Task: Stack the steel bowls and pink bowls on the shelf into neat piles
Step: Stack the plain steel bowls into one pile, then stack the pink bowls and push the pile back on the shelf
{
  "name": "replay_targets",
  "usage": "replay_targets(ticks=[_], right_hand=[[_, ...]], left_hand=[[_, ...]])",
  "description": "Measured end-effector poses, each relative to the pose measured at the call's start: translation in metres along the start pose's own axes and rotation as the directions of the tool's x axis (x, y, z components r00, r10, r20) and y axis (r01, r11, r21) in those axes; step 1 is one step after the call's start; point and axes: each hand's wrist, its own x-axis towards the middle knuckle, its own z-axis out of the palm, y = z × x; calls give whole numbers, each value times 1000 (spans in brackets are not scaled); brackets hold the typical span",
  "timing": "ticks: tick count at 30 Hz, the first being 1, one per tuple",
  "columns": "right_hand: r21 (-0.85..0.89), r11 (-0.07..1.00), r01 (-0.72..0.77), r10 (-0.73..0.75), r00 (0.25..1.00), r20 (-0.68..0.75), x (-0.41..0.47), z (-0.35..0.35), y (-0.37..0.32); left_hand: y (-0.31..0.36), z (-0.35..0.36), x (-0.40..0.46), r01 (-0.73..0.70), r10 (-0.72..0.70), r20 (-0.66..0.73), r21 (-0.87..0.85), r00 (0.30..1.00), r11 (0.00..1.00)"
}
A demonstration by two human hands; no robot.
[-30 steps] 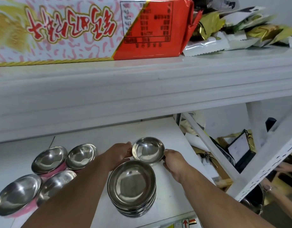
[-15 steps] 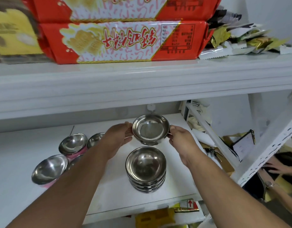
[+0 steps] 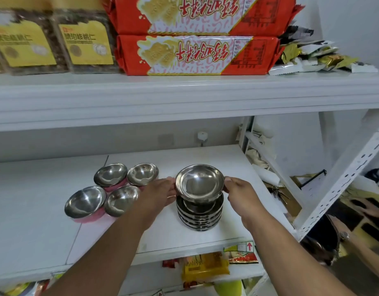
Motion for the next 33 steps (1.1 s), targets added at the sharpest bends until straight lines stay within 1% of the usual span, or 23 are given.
replay_targets(ticks=[7,11,15,17,18,20,22,23,25,26,28,30,31,33], right_hand=[[5,999,-42,42,999,-17,-13,0,3],[-8,998,-63,63,998,0,-15,1,9],[-20,996,-85,85,996,13,-20,2,8],[-23,996,-81,80,996,-36,-22,3,7],[-47,997,-61,57,996,-76,-23,5,7],[-119,992,30,-46,990,-132,-26,9,9],[-167,975,144,-167,978,-129,-35,15,9],[-181,964,197,-219,970,-108,-40,20,9],[-223,922,316,-329,944,-21,-51,32,8],[-264,892,367,-368,928,47,-57,40,8],[-352,822,449,-394,893,219,-67,55,8],[-430,726,537,-377,834,403,-73,70,12],[-480,665,573,-349,806,479,-74,76,14],[-563,528,636,-300,760,577,-77,86,16]], left_hand=[[-12,2,-4,0,-3,34,93,999,996],[-17,-1,-2,11,-11,-3,149,1000,989],[-24,-5,-4,30,-27,-25,138,999,990],[-26,-7,-7,39,-32,-61,115,998,993],[-27,-8,-9,45,-37,-75,107,997,993],[-31,-12,-15,66,-56,-84,117,995,991],[-35,-18,-22,67,-55,-83,152,995,986],[-36,-20,-25,62,-47,-89,175,995,983],[-43,-26,-27,32,-9,-113,207,994,978],[-46,-28,-30,14,17,-122,253,992,967],[-50,-34,-37,-23,82,-122,418,989,908],[-56,-42,-46,-61,150,-98,601,984,797],[-59,-47,-50,-74,185,-87,691,979,719],[-61,-56,-58,-72,259,-90,829,962,555]])
